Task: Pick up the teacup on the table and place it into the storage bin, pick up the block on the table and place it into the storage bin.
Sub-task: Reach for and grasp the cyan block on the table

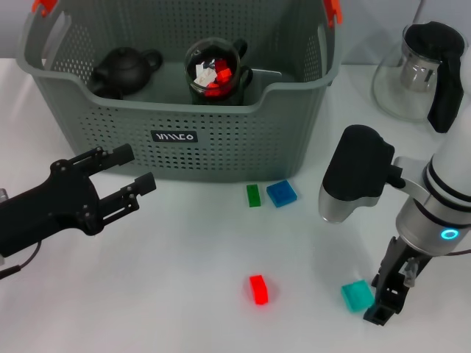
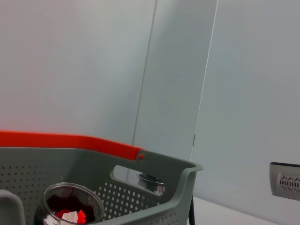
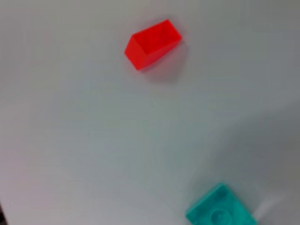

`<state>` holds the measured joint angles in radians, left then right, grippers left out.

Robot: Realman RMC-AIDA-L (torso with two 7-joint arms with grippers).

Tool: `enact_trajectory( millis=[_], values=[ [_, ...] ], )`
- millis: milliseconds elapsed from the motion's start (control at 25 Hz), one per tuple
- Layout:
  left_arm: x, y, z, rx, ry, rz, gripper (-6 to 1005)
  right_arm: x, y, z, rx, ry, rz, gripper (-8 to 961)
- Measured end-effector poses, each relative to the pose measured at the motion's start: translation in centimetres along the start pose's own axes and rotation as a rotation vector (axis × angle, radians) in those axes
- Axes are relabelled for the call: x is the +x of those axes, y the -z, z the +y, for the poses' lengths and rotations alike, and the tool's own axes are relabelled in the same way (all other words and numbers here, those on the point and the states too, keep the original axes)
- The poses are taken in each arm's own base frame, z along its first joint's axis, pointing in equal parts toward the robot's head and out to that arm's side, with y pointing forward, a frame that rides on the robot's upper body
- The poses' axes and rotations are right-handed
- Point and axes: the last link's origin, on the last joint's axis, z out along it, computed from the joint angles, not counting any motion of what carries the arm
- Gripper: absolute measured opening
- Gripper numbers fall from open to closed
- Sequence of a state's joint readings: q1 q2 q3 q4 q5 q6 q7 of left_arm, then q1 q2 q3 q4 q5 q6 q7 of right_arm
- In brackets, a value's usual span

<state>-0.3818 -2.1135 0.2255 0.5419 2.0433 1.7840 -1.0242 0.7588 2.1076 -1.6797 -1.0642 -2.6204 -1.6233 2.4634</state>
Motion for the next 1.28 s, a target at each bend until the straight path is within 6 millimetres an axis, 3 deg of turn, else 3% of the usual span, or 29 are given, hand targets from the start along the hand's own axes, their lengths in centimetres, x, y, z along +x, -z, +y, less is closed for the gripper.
enact_trajectory(
  millis=[760,1280],
  values=[
    [0.1,0.0,0.0,-0.001,0.001,0.005,628,-1.9,0.3,-1.1,0.1,-0.023,-0.071,500],
    [0.1,0.0,0.0,0.001,0.001,0.003,628,-2.0,0.0,-0.7,0.099,-0.005,-0.056,458]
  ],
)
